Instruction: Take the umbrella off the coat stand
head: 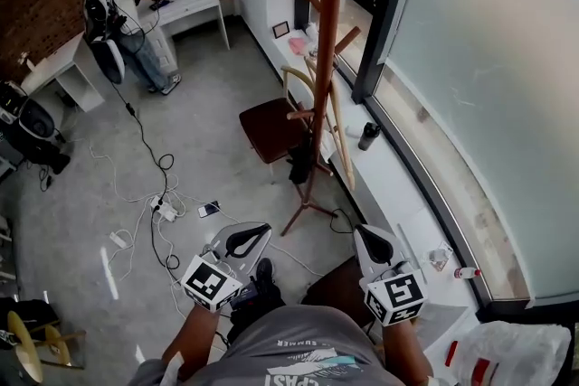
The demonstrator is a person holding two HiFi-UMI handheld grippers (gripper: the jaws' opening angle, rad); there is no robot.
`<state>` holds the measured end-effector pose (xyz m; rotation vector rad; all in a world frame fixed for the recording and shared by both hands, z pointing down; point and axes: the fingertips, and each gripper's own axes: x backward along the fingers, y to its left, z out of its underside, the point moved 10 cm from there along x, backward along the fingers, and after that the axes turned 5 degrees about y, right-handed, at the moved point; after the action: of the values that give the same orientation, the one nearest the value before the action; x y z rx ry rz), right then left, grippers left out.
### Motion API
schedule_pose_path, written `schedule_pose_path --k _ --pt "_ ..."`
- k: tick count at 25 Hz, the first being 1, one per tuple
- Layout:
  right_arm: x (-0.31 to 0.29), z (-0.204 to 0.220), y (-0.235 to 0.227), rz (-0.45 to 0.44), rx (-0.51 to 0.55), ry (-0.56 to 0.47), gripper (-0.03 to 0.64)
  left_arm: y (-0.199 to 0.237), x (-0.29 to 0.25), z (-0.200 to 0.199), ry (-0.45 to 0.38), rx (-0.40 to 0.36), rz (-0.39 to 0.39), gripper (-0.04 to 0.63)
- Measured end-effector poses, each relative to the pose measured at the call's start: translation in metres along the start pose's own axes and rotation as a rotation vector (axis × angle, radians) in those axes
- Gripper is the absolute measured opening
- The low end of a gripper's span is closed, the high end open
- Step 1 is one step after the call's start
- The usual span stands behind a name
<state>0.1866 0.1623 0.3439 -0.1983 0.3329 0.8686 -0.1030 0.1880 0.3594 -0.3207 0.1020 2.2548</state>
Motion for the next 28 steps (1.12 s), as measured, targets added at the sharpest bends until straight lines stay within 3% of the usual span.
schedule_pose_path --k 8,17,28 --pt "-0.032 -0.023 0.006 0.116 -0.028 0.007 0.002 0.069 -0.041 -0.016 -0.027 -0.051 0.132 0.003" --pt "-0.073 -0.041 0.018 0.227 -0.062 0.024 0.002 0.136 -0.068 -0.015 -0.019 -0.053 0.240 0.003" --pt "-0.105 -0.054 0.034 0.329 -0.099 0.014 0.002 0.184 -0.085 -0.017 -0.020 -0.093 0.353 0.003"
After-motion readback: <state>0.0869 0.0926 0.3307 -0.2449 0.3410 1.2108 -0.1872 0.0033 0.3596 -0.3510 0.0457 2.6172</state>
